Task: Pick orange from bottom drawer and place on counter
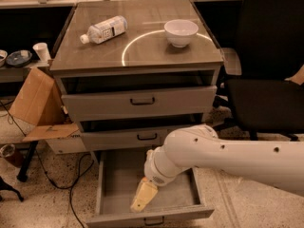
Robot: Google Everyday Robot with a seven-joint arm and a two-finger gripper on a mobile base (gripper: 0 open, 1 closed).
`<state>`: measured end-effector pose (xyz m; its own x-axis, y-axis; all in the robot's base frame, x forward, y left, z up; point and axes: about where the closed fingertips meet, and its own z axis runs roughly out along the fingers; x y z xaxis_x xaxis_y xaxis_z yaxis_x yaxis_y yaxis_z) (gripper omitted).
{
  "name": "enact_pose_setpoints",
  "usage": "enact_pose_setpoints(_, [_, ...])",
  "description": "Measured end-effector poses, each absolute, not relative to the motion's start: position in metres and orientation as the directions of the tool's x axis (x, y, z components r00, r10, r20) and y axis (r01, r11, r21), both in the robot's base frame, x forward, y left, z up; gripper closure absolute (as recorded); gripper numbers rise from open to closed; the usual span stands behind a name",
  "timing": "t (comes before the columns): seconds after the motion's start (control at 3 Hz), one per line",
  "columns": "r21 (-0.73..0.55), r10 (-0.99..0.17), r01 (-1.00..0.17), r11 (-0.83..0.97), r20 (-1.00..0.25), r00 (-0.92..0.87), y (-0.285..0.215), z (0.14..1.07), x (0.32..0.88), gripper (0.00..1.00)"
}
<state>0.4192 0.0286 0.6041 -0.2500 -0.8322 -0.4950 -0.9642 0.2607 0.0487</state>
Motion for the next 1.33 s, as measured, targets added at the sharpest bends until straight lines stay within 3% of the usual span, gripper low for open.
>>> enact_pose_setpoints(1.0, [0.026,-0.803,-0.944,0.329,-0.518,-0.294,0.011,0.563,0.431,0.00])
enact_pose_setpoints(1.33, [-0.015,-0.722,-0.914,0.405,-0.619,-0.310,-0.006,0.501,0.480,0.00])
